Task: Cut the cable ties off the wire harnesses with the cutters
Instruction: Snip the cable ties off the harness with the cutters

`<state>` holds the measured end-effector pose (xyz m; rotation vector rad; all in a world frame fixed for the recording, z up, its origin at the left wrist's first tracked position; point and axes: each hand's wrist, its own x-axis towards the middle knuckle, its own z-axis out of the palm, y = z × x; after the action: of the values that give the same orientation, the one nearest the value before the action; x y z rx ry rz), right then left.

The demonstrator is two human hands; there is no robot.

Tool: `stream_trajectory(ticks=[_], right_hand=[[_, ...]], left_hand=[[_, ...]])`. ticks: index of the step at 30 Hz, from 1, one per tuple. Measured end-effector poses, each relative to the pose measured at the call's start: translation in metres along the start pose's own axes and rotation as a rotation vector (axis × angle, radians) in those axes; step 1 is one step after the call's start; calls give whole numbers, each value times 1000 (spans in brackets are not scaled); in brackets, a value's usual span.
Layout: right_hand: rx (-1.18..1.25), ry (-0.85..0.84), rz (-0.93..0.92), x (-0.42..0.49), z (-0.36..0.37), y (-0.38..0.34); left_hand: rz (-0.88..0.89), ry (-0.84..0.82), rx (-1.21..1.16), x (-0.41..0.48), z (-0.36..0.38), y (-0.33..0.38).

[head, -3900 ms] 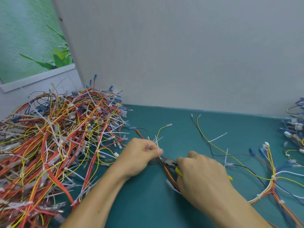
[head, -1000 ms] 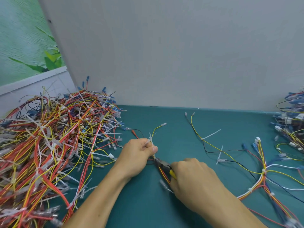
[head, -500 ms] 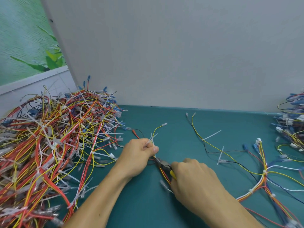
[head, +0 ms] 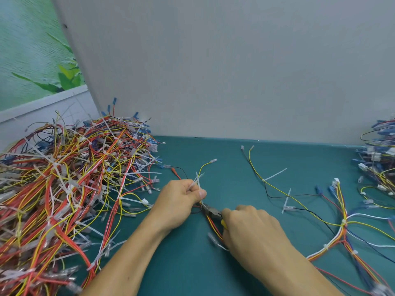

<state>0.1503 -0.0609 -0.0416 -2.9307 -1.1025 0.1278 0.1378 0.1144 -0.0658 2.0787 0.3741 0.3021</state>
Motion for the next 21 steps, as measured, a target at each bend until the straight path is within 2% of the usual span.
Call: stream_trajectory(ticks=[13,17,21], right_hand=[[33,-8,5,1,-2,0],[195,-2,95,2,-17,17],[296,49,207,2,-43,57]], left_hand=[[-17,31,-49,-1,0,2],[-91,55,-257,-2,-4,7],[-133,156,-477,-4,-6,15]])
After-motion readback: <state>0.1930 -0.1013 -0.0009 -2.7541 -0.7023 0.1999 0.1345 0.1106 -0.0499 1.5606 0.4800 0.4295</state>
